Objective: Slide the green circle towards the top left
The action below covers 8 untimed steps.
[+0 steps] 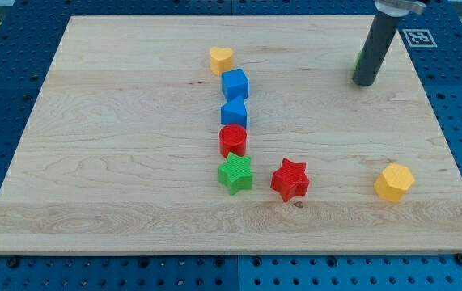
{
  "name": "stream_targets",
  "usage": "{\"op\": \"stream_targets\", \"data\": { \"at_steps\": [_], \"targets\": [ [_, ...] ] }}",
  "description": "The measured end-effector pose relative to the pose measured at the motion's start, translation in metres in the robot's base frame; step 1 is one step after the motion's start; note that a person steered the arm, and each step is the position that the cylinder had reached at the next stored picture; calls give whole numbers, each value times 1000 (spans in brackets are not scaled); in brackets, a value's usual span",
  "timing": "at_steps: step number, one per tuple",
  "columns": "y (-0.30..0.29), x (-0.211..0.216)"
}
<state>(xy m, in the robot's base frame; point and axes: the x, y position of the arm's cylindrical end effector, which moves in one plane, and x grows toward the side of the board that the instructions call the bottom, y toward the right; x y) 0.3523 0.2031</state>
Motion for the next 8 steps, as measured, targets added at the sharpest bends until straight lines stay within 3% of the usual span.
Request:
{"op": "stream_targets", "data": {
  "at_steps": [1, 2, 3, 4, 5, 6, 8],
  "targets": [
    [-9, -28],
    [-6, -16],
    [31, 29],
    [98, 12],
    [119, -26],
    [99, -52],
    [66, -57]
  ]
}}
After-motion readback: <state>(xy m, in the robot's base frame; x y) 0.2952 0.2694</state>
